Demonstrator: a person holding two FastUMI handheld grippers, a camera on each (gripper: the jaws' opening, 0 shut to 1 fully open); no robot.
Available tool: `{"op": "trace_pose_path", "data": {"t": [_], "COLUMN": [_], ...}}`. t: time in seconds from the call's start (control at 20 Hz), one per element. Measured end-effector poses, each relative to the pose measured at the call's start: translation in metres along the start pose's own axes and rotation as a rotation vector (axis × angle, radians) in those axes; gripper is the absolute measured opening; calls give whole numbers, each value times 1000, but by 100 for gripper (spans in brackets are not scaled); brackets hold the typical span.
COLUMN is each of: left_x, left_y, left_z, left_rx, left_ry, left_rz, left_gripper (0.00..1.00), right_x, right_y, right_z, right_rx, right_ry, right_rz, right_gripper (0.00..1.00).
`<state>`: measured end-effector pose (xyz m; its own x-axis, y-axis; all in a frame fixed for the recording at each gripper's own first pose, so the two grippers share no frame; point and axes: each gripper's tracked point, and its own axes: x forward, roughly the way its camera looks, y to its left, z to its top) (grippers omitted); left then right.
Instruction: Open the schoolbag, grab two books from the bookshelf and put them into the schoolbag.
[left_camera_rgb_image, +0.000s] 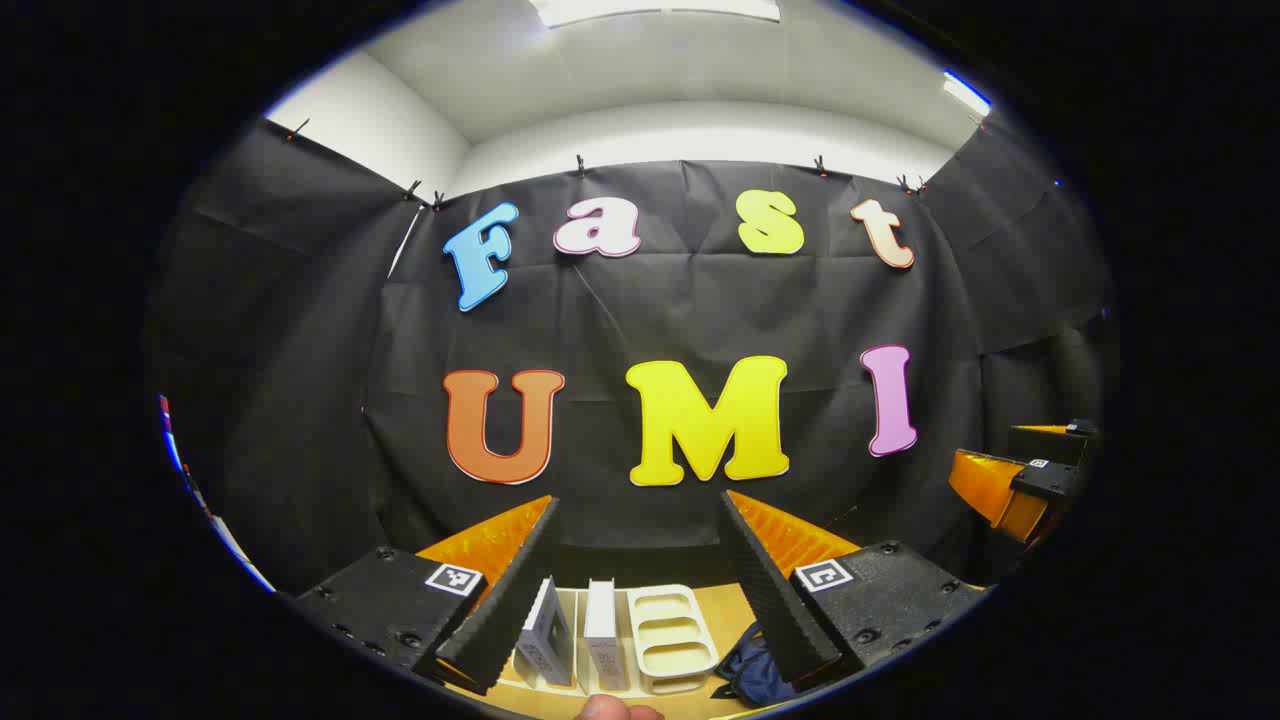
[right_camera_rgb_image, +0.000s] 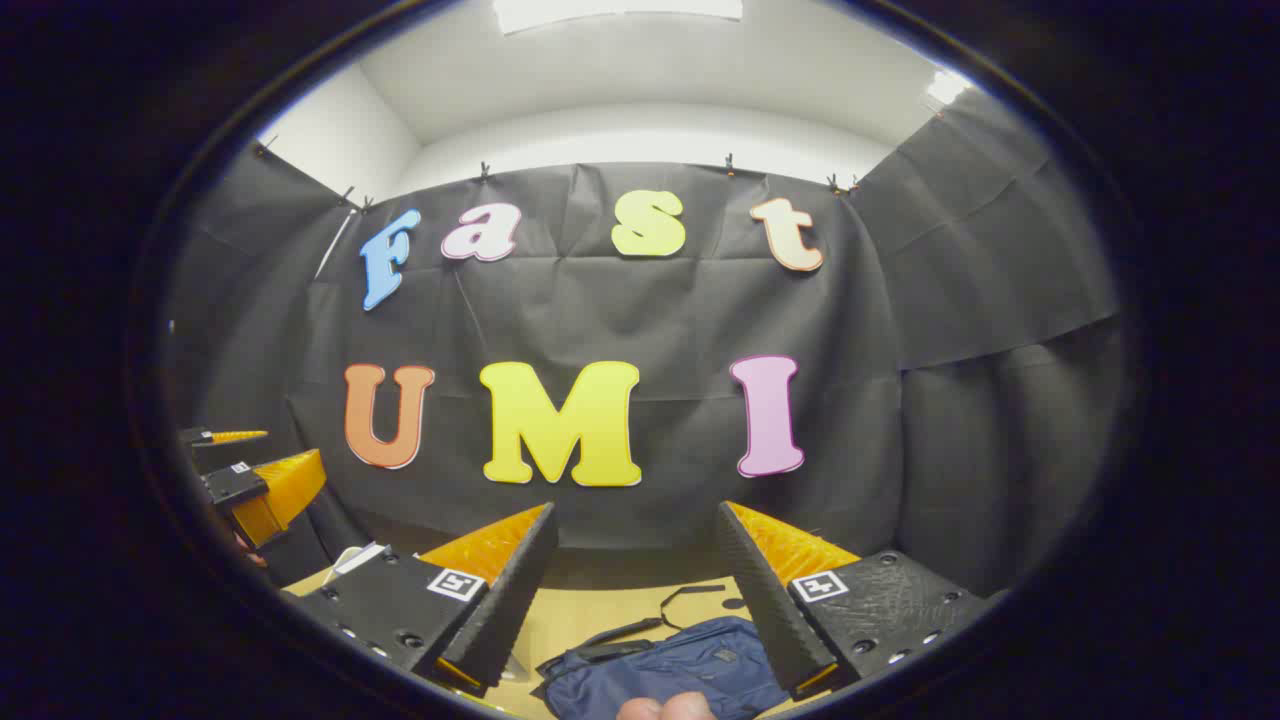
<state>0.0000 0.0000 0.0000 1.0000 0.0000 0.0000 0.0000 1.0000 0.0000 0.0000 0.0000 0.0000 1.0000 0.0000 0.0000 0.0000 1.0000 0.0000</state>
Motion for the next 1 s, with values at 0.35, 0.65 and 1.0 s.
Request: {"op": "trace_pose_path", "data": {"t": [0.35,0.65,1.0], "left_x": [-3,-7,-11], "left_y": [14,15,21], "left_z": [-14,-23,-32], "left_rx": [3,-13,-23], "left_ry": [28,40,52], "left_rz": [39,46,48], "left_gripper": [97,97,97], "right_x": [8,4,-7], "right_y": [5,15,18], "right_z": [-16,-15,-24], "right_rx": [-14,-42,-74], "right_ry": [35,30,45], "right_rz": [22,50,53], "right_gripper": [95,97,95]}}
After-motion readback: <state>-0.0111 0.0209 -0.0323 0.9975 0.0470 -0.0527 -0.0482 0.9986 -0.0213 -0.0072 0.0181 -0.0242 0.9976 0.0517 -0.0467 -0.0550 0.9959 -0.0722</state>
